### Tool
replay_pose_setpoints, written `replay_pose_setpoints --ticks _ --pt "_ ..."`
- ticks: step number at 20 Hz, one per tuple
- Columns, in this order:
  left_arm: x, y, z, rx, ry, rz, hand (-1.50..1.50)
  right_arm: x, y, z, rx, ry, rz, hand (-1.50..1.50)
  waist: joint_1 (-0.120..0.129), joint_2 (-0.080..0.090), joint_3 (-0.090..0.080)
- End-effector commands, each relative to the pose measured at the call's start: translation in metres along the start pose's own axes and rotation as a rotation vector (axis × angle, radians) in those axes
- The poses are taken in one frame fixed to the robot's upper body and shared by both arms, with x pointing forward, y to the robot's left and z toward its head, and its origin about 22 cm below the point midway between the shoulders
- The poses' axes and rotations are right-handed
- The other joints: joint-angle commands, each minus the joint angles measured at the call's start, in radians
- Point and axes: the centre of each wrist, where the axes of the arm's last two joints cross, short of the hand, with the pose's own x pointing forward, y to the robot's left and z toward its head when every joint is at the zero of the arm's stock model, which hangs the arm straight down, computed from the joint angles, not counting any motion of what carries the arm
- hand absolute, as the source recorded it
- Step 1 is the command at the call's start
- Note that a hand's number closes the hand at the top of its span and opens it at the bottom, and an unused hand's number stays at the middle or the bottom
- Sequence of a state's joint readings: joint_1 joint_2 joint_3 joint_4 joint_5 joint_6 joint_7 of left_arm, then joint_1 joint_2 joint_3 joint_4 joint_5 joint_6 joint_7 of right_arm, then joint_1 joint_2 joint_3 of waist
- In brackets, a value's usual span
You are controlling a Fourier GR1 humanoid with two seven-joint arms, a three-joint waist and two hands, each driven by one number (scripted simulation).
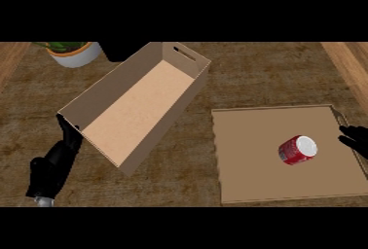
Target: Pick the can from the tray and place it in the cardboard box
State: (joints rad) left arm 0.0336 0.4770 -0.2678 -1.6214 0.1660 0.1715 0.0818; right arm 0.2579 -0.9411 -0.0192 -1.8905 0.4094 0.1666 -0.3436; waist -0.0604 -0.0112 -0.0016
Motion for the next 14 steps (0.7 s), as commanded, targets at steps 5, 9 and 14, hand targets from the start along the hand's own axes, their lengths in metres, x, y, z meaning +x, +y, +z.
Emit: replay_pose_setpoints --ticks 5,9,14 --pt "0.041 -0.038 -0.026 -0.154 -0.191 0.016 0.0 0.024 -0.012 0.012 0.12 0.09 -0.062 -1.5 0.008 0.007 0.0" --pt "0.05 -0.042 -0.047 -0.175 -0.196 0.014 0.0 0.029 0.001 -0.007 0.085 0.122 -0.094 -1.5 0.036 0.017 0.0" --pt "0.057 -0.045 -0.042 -0.186 -0.218 0.011 0.0 0.038 0.015 -0.016 0.108 0.156 -0.06 -1.5 0.052 0.015 0.001"
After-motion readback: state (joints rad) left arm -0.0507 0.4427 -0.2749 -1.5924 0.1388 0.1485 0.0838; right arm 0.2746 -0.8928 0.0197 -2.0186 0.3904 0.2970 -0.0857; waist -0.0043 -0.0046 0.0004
